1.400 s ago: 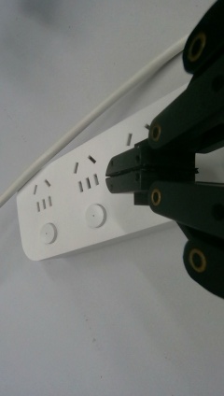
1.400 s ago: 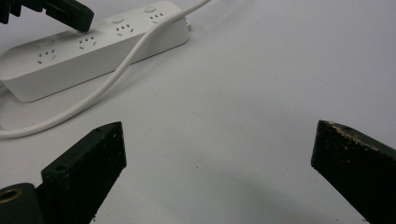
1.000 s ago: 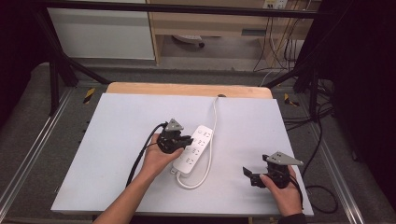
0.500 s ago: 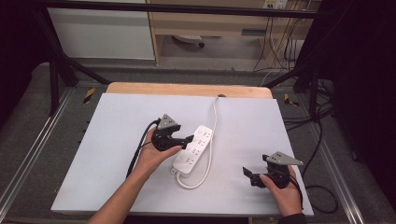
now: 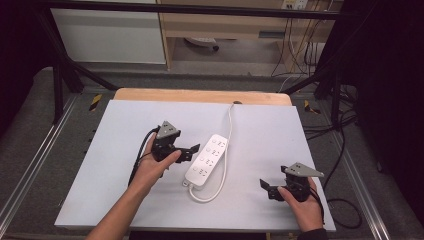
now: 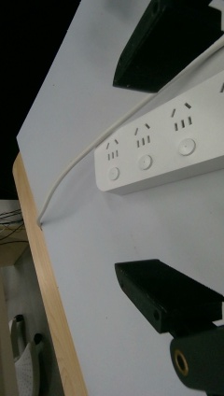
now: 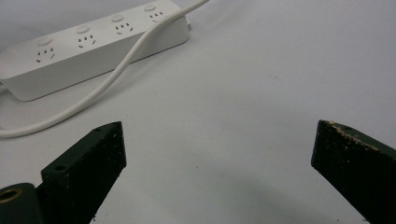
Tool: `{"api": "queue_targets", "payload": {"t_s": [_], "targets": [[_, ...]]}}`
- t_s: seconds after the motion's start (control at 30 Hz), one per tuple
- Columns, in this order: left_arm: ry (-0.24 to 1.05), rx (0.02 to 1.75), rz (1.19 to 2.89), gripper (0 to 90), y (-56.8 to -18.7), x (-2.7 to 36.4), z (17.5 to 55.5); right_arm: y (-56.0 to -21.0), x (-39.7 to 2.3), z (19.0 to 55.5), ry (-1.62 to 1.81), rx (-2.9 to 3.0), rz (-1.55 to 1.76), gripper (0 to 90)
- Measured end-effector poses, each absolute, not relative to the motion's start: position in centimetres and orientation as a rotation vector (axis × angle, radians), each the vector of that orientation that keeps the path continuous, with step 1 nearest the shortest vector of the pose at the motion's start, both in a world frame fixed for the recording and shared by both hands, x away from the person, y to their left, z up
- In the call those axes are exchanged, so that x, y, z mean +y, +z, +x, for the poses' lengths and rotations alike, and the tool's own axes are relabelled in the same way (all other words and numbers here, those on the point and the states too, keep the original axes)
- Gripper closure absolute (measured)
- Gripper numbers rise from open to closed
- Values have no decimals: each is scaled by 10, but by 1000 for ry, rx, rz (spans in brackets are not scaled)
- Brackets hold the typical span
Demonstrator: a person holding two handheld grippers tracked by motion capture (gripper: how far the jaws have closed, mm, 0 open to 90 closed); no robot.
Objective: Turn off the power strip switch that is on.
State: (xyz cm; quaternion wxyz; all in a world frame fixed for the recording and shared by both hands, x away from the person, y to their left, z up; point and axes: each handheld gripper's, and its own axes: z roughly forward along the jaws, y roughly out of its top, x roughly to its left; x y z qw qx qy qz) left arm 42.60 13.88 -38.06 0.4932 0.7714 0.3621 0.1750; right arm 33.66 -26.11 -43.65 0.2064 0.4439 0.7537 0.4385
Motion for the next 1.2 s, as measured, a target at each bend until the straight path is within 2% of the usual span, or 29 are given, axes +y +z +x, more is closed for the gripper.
{"api": "queue_targets", "payload": {"t_s": [0.5,1.2], "targets": [[444,907,1847,69,-376,177,410,-437,-261,337,1223,2098,1242,39],[523,1061,1736,69,-391,267,379,-438,-261,338,1208,2101,1242,39]]}}
